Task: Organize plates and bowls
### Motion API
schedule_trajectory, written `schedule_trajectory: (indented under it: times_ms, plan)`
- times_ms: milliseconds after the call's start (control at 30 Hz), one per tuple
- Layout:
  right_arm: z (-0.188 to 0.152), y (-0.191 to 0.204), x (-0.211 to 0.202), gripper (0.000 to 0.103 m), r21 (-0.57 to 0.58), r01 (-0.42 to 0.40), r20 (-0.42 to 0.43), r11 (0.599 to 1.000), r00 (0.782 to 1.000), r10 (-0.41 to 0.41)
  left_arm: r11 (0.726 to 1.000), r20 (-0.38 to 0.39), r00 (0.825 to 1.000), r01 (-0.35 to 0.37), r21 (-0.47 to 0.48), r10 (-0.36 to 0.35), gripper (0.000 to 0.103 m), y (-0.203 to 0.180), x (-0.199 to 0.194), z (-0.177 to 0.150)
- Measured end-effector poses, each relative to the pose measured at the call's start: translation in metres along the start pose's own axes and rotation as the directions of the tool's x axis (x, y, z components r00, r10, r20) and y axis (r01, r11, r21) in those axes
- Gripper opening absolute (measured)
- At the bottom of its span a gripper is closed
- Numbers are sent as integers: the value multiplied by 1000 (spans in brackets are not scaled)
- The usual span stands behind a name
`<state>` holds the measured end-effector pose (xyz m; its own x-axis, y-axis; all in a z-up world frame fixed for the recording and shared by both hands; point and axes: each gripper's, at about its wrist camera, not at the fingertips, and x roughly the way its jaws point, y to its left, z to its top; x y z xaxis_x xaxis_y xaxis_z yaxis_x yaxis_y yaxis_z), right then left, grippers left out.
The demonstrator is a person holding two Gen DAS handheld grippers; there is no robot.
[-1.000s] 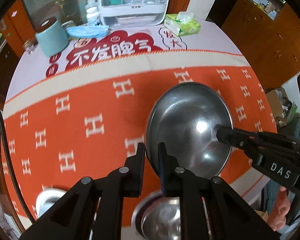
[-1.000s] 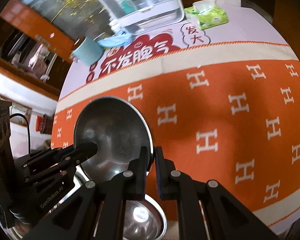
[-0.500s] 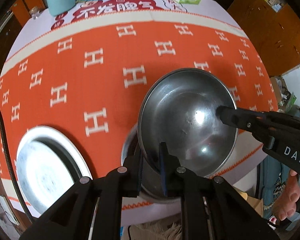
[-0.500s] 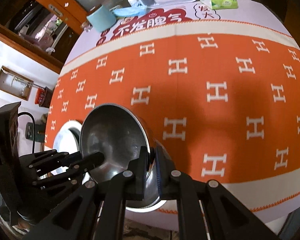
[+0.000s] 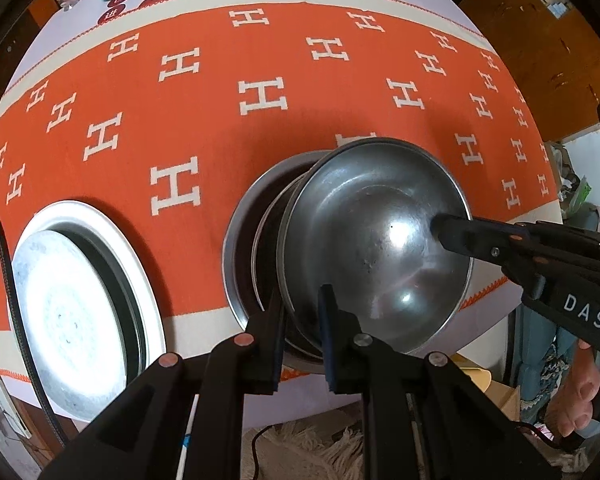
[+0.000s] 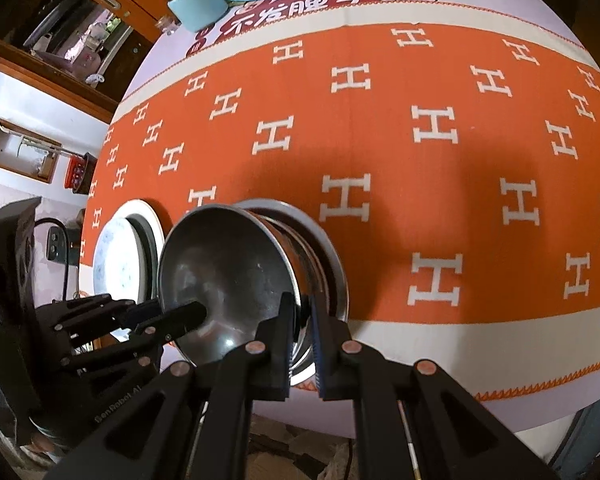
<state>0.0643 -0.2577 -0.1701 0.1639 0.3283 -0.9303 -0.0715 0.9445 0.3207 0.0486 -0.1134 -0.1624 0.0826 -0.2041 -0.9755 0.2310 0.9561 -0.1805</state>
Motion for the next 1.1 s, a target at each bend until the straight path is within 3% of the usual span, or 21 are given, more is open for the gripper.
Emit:
schedule_trajectory:
  times_ms: [100,200,267,333,500,1000,1100]
  plan:
    - [-2,2,6,8,-20,22,-18,1000,1000,-22,1000,10,1000,-13,5,13,14,-1,0,0]
    - [-4,7,10,13,-51,49,-24,998,998,-50,1000,26,999,-26,10,25,23,-2,-2,-1]
    - [-5,8,9,14,-56,45,-16,997,999,-46,999,43,998,-42,11,42,43,-2,-5,-2]
    - [-5,8,6,15,-63,59,2,996,998,-59,998,63,996,-60,12,59,55,-1,-9,-2]
    - [-5,9,-2,27,-68,46,34,997,998,-44,999,85,995,-44,1,44,58,2,-17,-2]
    - [-15,12,-11,27,-71,25,68,997,998,-20,1000,121,992,-18,-25,21,66,6,-24,-6]
    - [-17,12,-15,27,-67,19,89,998,996,-13,999,146,989,12,-31,-7,74,8,-30,-8]
